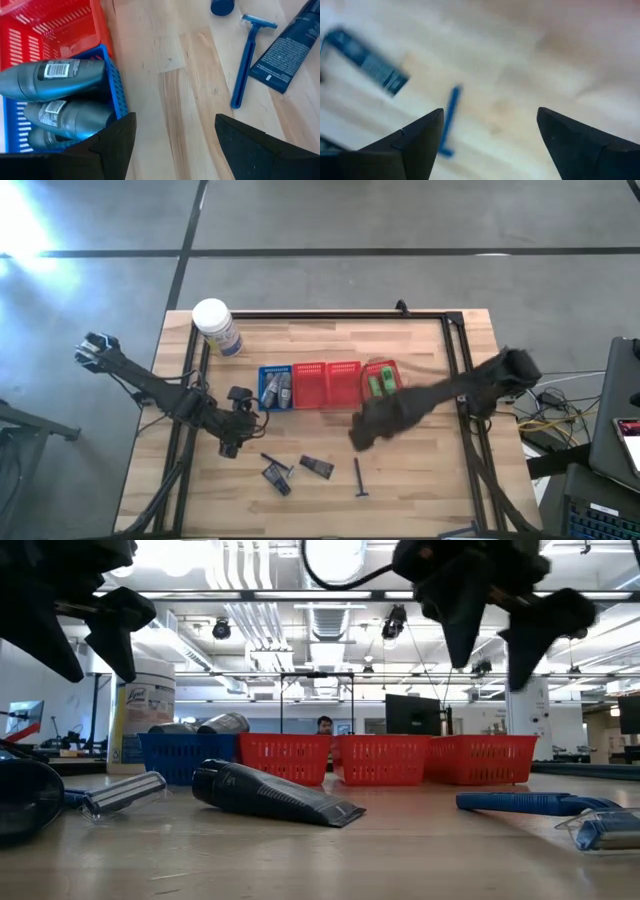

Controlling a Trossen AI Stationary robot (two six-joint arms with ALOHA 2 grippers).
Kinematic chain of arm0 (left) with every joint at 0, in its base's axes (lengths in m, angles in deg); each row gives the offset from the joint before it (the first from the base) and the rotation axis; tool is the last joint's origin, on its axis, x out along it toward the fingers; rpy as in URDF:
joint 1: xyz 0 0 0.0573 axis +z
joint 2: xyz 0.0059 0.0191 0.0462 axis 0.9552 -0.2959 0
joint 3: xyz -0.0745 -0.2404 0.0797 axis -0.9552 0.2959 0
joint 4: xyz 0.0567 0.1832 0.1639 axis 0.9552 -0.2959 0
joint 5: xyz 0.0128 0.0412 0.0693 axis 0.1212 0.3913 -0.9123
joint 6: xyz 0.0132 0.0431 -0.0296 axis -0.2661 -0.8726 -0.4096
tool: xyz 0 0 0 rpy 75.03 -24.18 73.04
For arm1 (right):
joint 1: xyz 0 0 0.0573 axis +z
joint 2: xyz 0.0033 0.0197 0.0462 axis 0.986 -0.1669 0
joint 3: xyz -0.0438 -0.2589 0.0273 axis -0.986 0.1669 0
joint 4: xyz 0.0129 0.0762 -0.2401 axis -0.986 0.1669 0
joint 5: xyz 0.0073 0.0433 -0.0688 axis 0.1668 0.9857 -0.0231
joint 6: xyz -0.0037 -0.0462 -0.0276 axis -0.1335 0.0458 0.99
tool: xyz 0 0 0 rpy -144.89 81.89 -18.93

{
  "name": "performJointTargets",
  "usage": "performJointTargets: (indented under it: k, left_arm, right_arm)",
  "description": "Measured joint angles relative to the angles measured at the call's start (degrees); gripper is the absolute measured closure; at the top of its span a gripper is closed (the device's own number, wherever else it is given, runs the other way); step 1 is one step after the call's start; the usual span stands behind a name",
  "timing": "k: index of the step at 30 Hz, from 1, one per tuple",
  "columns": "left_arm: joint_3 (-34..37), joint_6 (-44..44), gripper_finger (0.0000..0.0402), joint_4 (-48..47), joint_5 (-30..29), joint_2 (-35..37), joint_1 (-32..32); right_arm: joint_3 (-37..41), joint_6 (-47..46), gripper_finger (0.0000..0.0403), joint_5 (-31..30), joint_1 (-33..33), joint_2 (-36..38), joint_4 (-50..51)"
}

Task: Pick & Place Travel size toiletries
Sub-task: Put the razor into the middle red bin

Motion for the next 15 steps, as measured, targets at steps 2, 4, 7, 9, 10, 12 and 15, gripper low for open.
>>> performJointTargets:
  k: [2,4,7,9,10,12,15]
  left_arm:
    - [0.0,-1.5,0.0126,0.0,0.0,0.0,0.1]
    - [0.0,-2.5,0.0126,0.0,0.0,0.0,0.1]
    - [0.0,-2.6,0.0126,0.0,0.0,0.0,0.1]
    - [0.0,-2.8,0.0126,0.0,0.3,0.0,0.1]
    - [0.0,-3.2,0.0126,0.0,0.5,0.0,0.1]
    - [0.0,-3.9,0.0126,0.0,0.5,0.0,0.1]
    - [0.0,-4.8,0.0126,0.0,0.5,0.0,0.1]
  right_arm:
    - [-0.5,-4.5,0.0093,1.5,3.4,-3.8,-4.8]
    - [-2.6,-8.2,0.0104,2.4,5.9,-8.1,-6.1]
    - [-6.5,-10.9,0.0124,3.0,8.2,-13.3,-4.8]
    - [-9.2,-11.8,0.014,3.0,8.7,-15.8,-4.9]
    - [-10.3,-12.4,0.0149,3.0,8.8,-16.9,-5.0]
    - [-12.4,-13.5,0.0168,3.0,8.8,-19.4,-4.9]
    - [-14.1,-14.1,0.0199,3.9,8.8,-22.8,-4.8]
